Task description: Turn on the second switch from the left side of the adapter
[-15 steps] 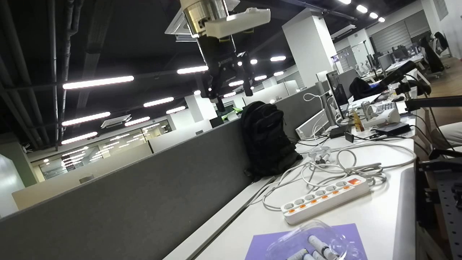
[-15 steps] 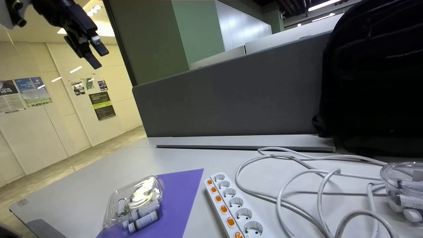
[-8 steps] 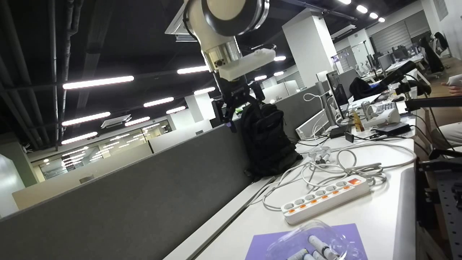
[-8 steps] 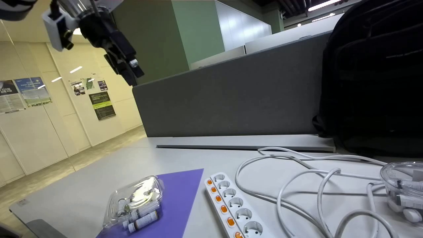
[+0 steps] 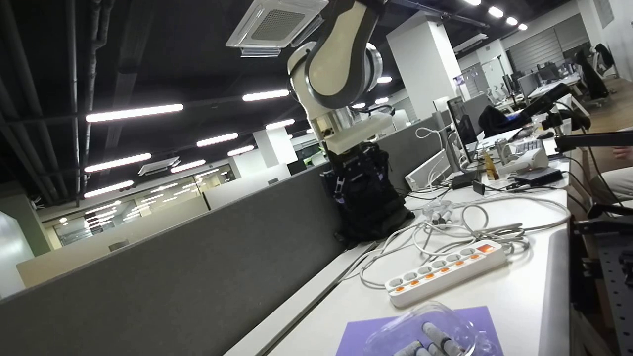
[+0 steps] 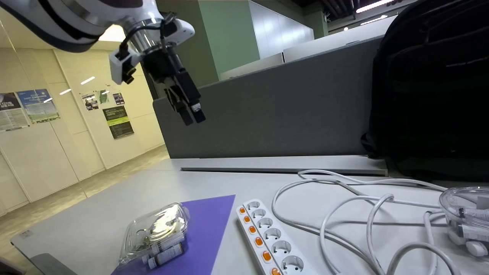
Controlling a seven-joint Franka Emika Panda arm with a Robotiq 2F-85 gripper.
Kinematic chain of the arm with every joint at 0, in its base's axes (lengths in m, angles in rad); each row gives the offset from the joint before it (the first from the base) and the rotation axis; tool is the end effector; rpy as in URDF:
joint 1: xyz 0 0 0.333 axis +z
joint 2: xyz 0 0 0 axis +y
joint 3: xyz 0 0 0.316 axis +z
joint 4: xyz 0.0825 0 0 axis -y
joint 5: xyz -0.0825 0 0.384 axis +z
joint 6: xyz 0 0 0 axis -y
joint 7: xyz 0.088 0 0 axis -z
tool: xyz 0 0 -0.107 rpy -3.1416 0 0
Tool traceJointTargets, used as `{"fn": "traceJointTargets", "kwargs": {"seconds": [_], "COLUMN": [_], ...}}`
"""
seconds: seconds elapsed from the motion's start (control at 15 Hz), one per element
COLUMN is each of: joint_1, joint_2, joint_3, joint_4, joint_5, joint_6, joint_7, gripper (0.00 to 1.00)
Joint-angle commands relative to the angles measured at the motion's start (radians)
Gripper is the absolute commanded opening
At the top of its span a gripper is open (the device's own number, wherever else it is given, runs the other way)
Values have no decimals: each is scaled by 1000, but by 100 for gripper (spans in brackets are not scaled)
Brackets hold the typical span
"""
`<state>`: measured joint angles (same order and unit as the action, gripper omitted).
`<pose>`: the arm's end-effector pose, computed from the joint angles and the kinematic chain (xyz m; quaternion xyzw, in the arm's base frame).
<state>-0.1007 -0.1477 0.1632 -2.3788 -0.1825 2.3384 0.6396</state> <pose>0.4874 0.0281 0.3897 0.9695 -0.2257 0.0763 0.0581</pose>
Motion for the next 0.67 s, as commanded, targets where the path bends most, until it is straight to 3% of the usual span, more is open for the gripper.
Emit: {"fn": "traceJointTargets", "kwargs": {"seconds": [0.0, 0.47, 0.6], "joint_1": [24, 49, 55], "joint_2": [90, 130, 115], "joint_3": [-51, -94, -101], "joint_4": [13, 7, -25], "joint_5": [-6, 10, -32], "joint_6": [72, 98, 171], "joint_7": [-8, -12, 32], "gripper": [100, 100, 100]}}
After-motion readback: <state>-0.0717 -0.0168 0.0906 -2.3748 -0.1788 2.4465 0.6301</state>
